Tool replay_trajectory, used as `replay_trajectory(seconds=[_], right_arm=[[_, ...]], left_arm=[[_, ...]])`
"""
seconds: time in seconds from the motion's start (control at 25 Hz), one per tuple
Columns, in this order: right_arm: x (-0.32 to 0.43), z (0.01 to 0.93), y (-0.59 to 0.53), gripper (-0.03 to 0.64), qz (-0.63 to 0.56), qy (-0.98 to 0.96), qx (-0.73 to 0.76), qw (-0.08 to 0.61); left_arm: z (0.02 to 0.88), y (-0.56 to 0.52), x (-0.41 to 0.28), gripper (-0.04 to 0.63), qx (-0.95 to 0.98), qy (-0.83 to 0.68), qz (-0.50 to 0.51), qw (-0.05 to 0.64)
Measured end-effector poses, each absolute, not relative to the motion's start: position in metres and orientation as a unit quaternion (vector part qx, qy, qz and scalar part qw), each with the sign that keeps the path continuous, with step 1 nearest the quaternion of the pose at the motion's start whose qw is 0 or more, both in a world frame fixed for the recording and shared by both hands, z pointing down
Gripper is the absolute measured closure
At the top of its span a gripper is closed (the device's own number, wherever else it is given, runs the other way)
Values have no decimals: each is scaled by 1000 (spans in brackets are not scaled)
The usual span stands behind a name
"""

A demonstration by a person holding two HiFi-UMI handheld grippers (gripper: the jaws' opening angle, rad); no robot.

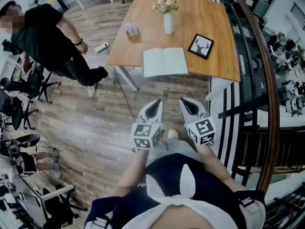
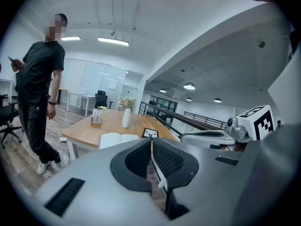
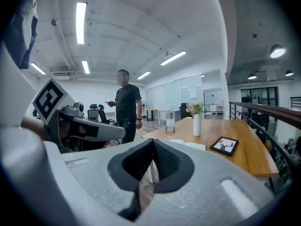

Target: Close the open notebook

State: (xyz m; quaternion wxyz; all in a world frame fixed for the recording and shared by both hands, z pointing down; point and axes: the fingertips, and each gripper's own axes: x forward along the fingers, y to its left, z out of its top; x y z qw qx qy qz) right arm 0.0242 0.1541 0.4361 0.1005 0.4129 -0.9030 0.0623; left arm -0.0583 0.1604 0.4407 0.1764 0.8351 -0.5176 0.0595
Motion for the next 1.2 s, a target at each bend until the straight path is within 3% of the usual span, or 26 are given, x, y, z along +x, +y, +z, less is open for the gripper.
replay_trajectory(seconds=[1.2], right_arm=[[45, 451, 67, 619, 52, -907, 403, 110]], left_arm=[[460, 82, -56, 566, 814, -542, 37, 203]])
